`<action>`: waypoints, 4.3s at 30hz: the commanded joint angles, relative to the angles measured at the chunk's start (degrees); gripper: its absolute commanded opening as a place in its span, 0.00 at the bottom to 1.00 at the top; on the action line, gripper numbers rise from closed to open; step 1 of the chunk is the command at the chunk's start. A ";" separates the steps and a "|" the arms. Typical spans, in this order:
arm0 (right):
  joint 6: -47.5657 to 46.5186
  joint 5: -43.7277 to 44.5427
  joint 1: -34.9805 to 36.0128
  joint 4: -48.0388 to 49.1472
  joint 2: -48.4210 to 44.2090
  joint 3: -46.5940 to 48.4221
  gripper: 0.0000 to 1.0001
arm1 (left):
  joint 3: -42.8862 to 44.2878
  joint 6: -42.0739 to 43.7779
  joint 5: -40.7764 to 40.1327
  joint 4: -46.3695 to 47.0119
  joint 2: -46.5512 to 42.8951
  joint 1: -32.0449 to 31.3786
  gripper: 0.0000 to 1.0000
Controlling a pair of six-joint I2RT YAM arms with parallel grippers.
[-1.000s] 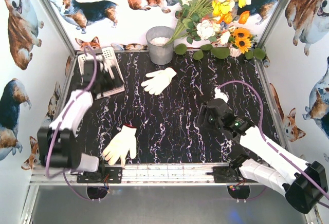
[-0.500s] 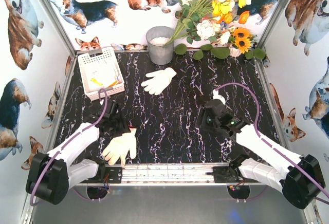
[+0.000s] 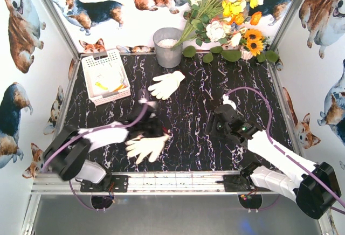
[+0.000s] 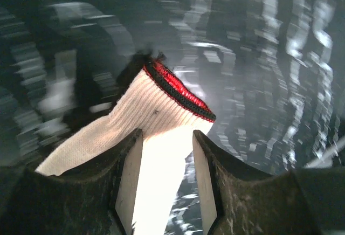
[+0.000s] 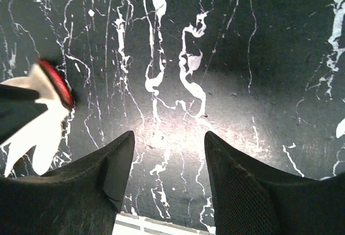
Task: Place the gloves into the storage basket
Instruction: Adjust the glove at the center of the board, then pick up the glove from the center of the board.
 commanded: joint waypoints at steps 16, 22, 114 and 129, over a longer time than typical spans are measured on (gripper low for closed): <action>-6.73 -19.54 -1.15 11.78 9.44 4.26 0.52 | 1.94 -4.05 -3.33 -2.44 -8.39 -12.23 0.52; -10.99 -32.35 -0.81 13.35 22.59 9.04 0.46 | -7.88 -20.47 -6.99 -2.19 -17.98 -11.27 0.51; -0.83 -13.83 -7.87 11.66 2.63 -4.91 0.63 | 79.30 31.12 -10.46 -15.82 58.81 8.10 0.61; -1.68 -14.45 -9.30 10.73 0.64 -5.34 0.63 | 51.59 34.56 -5.33 -6.23 41.98 7.48 0.00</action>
